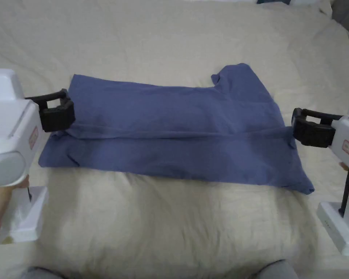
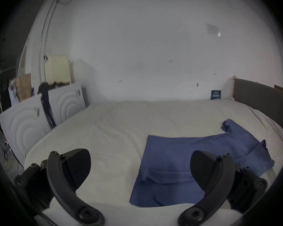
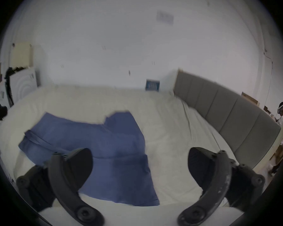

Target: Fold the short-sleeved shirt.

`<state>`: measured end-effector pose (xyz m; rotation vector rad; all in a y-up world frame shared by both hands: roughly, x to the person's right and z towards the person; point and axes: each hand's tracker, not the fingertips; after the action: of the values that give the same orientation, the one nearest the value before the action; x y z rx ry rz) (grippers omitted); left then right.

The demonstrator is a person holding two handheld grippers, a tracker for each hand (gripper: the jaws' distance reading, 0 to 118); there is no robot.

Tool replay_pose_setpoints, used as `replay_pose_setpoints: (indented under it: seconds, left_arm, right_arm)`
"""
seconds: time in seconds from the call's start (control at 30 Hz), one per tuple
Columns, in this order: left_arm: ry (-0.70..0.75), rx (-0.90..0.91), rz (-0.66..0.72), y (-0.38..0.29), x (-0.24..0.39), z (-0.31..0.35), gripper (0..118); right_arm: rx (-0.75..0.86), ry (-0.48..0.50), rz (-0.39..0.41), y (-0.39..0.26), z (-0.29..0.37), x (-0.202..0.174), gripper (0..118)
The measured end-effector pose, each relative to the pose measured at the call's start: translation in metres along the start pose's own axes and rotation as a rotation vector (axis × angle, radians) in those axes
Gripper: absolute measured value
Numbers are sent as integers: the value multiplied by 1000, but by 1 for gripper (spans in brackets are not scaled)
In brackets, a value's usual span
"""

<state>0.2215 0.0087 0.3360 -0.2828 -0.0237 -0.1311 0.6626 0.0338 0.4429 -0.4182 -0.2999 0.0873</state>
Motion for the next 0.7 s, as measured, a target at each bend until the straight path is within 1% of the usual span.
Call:
replay_pose_setpoints:
  seconds: [0.03,0.13,0.27,0.3,0.33,0.37,0.4,0.47,0.5,0.53,0.57,0.63,0.7]
  left_arm:
    - [-7,10,-8,-1,4,13,118]
    - [-37,30,-29,-9,13,46,118]
    - [-49,61,-62,-22,20,79,117]
    - [-55,63,-62,-24,20,85,114]
    - [-60,64,-63,-26,21,92,105]
    - [-68,65,-60,-28,21,97,94]
    - [-73,65,-59,-29,20,101,83]
    - [-78,68,-54,-31,20,107,51]
    - [-78,72,-50,-31,20,110,35]
    - [-81,75,-40,-32,19,112,13]
    - [-84,74,-24,-32,18,113,3]
    - [-103,66,-3,-32,15,115,0]
    - [-113,54,2,-31,15,115,0]
  right_arm:
    - [52,14,-17,-2,18,-5,118]
    - [119,33,-49,-11,59,-17,118]
    - [162,14,-90,-22,95,-29,118]
    - [163,20,-103,-24,102,-29,118]
    - [168,29,-121,-27,107,-30,118]
    - [178,38,-138,-30,113,-30,112]
    - [183,41,-144,-32,118,-31,99]
    - [183,38,-154,-35,123,-33,48]
    - [177,37,-159,-37,123,-33,26]
    - [174,40,-168,-39,124,-32,13]
    - [169,46,-174,-40,125,-31,12]
    - [157,58,-177,-43,123,-33,2]
    - [156,55,-172,-44,123,-33,2]
